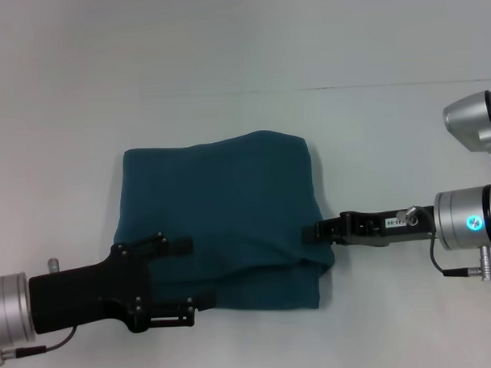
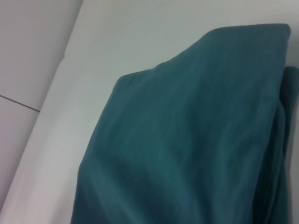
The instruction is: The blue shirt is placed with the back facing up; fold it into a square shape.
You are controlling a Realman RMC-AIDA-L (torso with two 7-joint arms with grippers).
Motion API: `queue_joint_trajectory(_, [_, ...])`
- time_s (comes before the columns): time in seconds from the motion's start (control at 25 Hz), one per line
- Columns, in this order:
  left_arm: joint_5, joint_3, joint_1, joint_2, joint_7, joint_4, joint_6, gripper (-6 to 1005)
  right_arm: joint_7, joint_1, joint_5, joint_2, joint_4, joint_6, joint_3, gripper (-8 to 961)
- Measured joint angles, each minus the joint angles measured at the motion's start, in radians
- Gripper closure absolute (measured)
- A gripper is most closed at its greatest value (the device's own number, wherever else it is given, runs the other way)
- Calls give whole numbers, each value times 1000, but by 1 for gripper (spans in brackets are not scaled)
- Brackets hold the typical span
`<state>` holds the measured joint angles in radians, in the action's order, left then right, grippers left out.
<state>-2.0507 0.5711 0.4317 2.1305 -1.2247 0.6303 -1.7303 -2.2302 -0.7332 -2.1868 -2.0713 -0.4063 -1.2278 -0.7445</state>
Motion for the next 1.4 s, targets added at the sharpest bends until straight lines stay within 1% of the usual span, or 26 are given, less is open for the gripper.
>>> queue_joint_trajectory(0.12, [0,-2,0,-1,-1,0,0,50,3,0,0,-1,-3,-8,-3,491])
queue_joint_trajectory(0.32, [0,-2,1,-1,-1,0,6,50,10,2,1,0,-6,-18,0,699])
queue_joint_trajectory(0.56, [0,-2,1,-1,-1,0,6,50,23,6,14,2,-42,-77,5,933])
queue_joint_trajectory(0.68, [0,-5,1,-1,-4,0,7,50,34,10,36,3,-60,-120,5,932])
queue_joint_trajectory(0.84, [1,-16,2,-1,-14,0,7,50,49,12,63,11,-72,-161,6,932])
queue_joint_trajectory(1.12, [4,-37,2,-3,-27,0,2,50,46,11,69,13,-120,-191,7,930])
queue_joint_trajectory(1.4, [14,-57,2,-3,-36,1,-1,51,38,-6,76,16,-168,-230,7,929])
